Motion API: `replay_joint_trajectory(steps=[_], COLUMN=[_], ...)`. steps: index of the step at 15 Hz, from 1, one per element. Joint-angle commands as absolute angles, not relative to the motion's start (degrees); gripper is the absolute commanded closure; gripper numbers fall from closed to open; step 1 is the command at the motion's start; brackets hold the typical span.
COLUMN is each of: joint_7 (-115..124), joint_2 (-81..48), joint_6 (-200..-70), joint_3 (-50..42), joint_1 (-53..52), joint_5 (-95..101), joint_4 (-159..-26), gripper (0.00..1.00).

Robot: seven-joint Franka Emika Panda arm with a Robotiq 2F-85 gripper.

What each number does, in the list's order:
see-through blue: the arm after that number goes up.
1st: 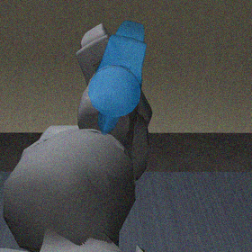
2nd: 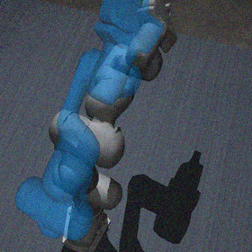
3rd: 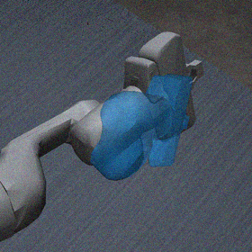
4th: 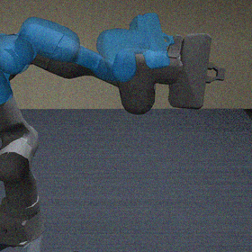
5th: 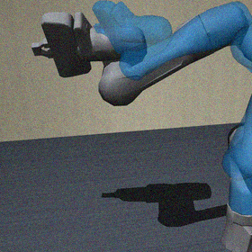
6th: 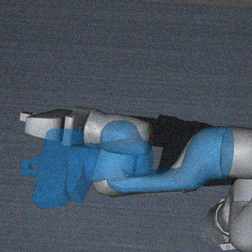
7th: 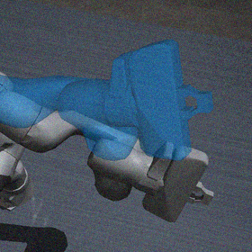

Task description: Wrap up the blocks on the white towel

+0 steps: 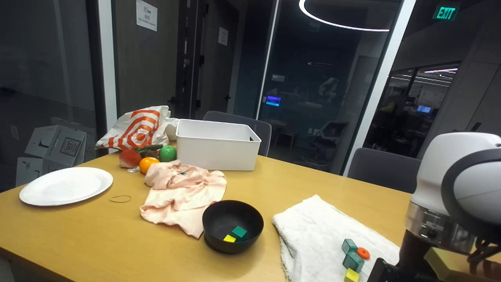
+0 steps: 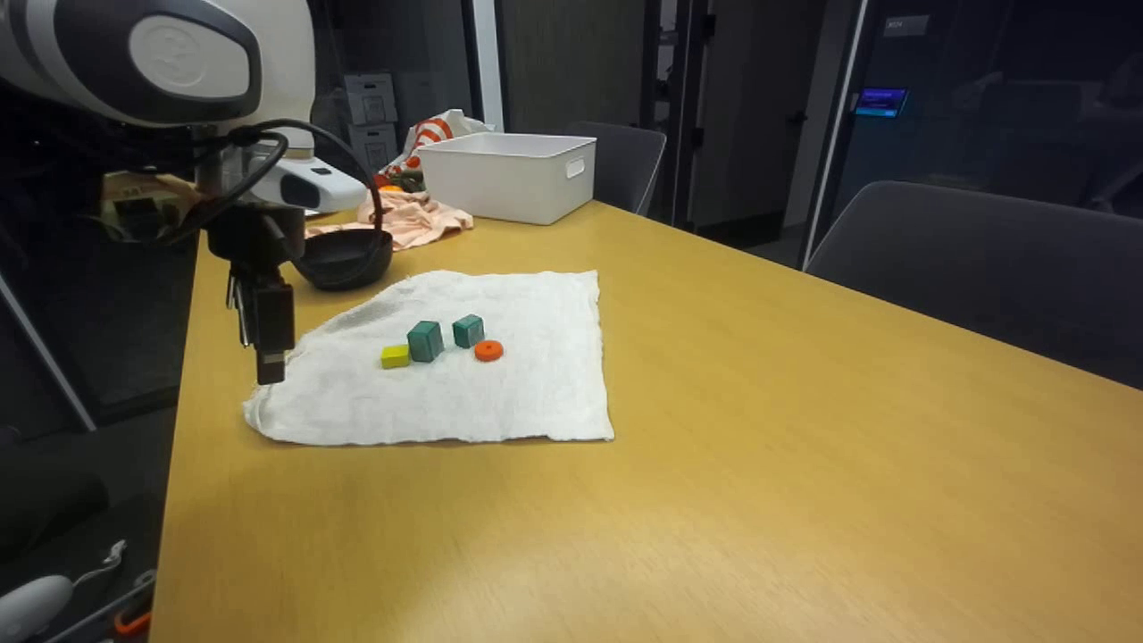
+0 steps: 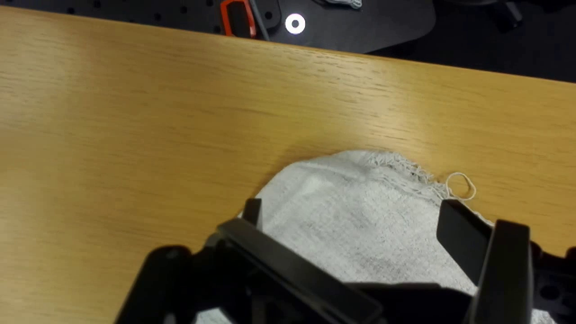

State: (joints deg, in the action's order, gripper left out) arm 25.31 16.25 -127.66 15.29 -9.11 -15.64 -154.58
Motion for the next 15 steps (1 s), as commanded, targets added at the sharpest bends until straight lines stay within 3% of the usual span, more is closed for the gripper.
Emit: replay_joint_trajectory(steps=[1, 15], joint_7=[31.24, 30.77], joint_2=[16.12, 11.81], joint_6=[-131.0, -135.73], joint_3=[17.75, 16.5], joint_1=[-9.32, -9.93], joint_5=[-10.2, -9.4], joint_4=[-156.74, -157.67], gripper=[0.0, 0.0])
